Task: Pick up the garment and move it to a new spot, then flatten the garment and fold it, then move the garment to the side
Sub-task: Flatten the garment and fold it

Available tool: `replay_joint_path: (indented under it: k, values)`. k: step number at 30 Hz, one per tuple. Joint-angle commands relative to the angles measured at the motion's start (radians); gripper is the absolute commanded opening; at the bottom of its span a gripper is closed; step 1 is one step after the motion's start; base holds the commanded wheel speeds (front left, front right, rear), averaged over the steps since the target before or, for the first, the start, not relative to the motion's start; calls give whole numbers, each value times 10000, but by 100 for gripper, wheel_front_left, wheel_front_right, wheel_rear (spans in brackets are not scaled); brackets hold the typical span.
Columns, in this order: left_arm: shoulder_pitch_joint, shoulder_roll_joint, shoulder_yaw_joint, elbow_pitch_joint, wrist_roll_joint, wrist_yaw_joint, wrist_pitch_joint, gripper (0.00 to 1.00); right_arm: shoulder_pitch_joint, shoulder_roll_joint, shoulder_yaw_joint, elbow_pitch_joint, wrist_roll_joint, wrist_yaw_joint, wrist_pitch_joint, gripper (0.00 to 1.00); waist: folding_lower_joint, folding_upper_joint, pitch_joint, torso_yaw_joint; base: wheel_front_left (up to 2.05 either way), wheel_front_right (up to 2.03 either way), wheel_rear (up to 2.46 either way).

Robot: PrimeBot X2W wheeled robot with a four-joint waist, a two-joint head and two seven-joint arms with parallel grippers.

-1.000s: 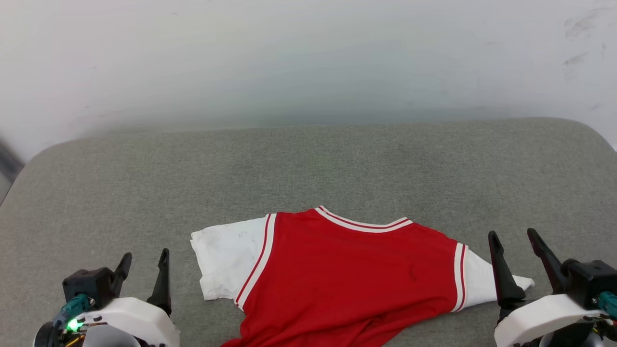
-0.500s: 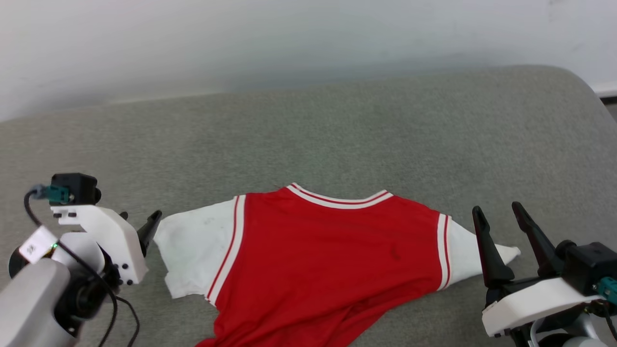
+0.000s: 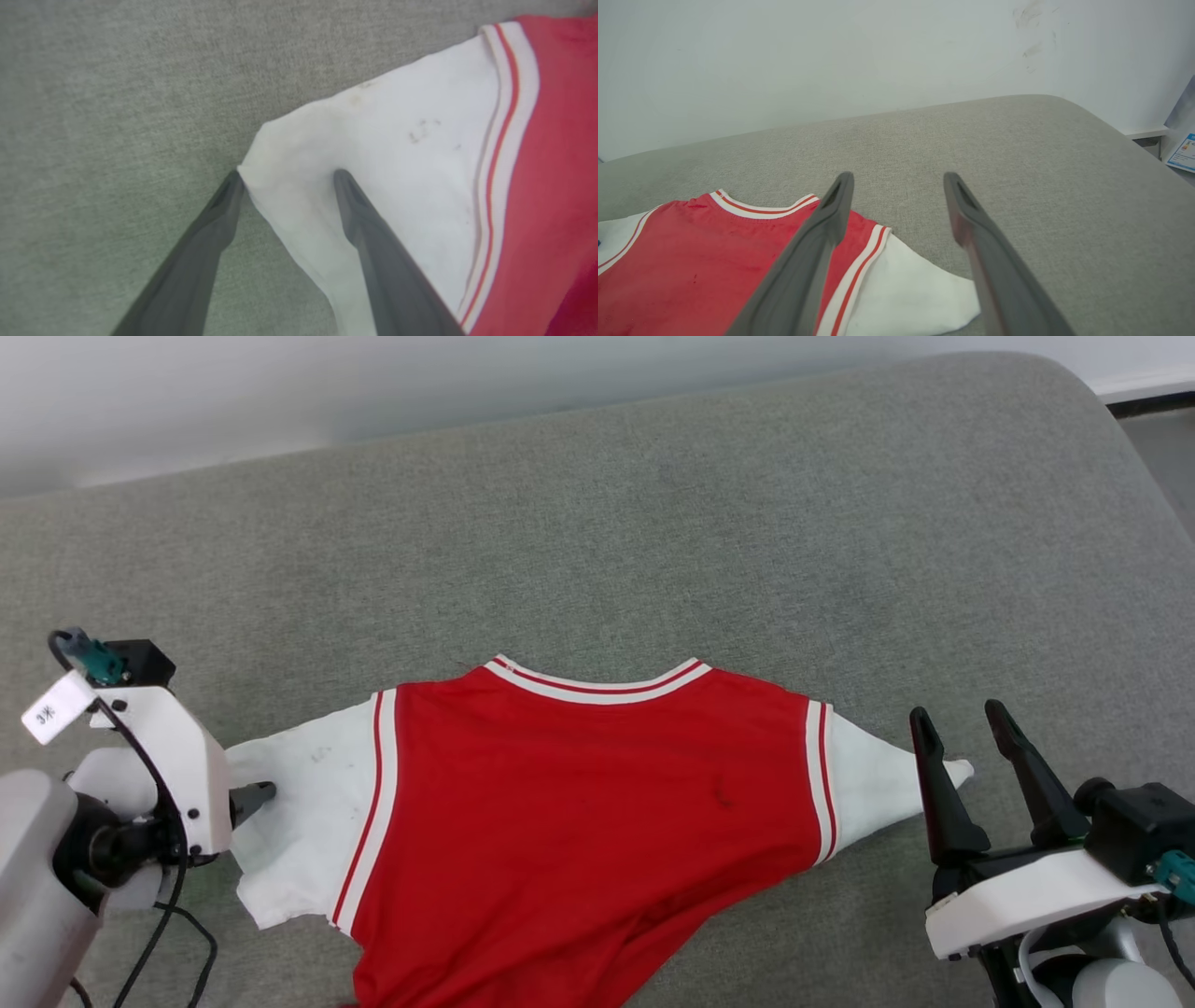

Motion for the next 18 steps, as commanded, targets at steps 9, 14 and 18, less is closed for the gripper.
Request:
replay_joint_path:
  k: [9, 14, 18]
  values:
    - [122, -682, -463, 695, -133, -130, 384, 0, -316, 15, -49, 347, 400, -3, 88, 100, 0, -1, 76, -41, 0, 0, 0]
    - [40, -567, -58, 602, -50, -203, -543, 0, -377, 14, -413, 874, 847, -3, 418, 100, 0, -1, -139, 112, 0, 0, 0]
    - [31, -334, 209, 218, 210, -121, -1418, 0, -613, -9, -1168, 1597, 1183, -3, 1259, 100, 0, -1, -282, 263, 0, 0, 0]
